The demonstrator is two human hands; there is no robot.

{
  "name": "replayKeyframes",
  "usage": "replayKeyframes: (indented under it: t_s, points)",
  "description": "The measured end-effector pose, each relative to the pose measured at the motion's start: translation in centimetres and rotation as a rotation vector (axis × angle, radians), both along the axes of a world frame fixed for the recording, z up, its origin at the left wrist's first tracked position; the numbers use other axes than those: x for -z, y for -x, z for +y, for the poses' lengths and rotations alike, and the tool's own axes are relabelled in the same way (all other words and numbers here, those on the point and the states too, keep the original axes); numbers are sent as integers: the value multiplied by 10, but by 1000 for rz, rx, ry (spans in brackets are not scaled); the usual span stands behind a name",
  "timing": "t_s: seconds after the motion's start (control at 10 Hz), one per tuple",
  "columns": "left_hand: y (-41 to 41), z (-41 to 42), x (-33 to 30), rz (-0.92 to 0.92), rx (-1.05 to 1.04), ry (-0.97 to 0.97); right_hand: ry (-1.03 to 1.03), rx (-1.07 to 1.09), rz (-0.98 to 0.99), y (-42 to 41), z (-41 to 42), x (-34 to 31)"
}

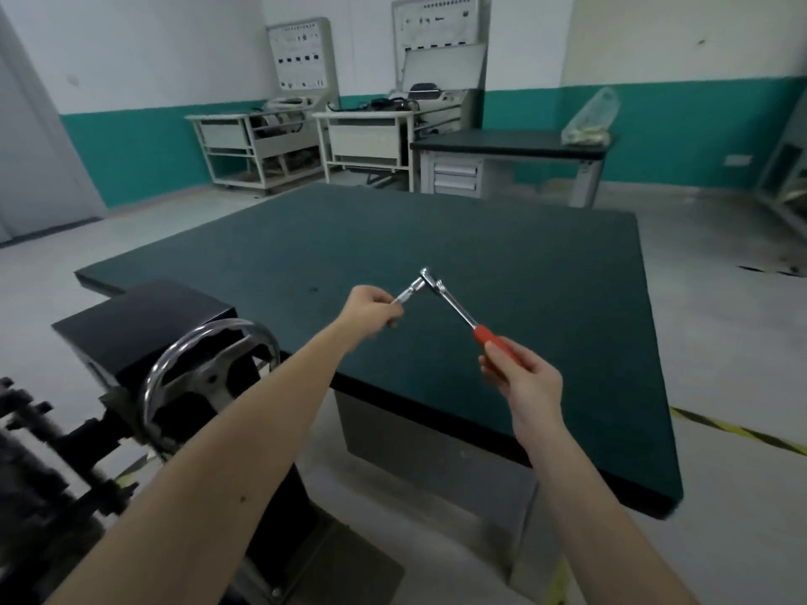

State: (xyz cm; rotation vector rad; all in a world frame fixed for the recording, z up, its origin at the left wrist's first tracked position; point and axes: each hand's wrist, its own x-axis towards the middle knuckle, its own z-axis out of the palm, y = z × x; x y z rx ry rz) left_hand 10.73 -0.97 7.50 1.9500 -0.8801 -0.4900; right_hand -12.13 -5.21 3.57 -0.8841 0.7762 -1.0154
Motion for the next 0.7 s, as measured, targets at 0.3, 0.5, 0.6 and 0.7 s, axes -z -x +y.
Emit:
replayKeyframes:
  t_s: [0.3, 0.5, 0.6, 0.7]
  points:
    - [-12, -55, 63, -281, 108, -123, 534, 46, 773, -16, -53, 62]
    - [-28, -55, 79, -501, 126, -217, 690, 6, 1032, -37, -66, 70]
    - [-39, -54, 87, -499, 99, -209, 730, -14, 1092, -46, -70, 71]
    - [-30, -51, 87, -544, 92, -189, 747, -21, 1134, -47, -67, 66]
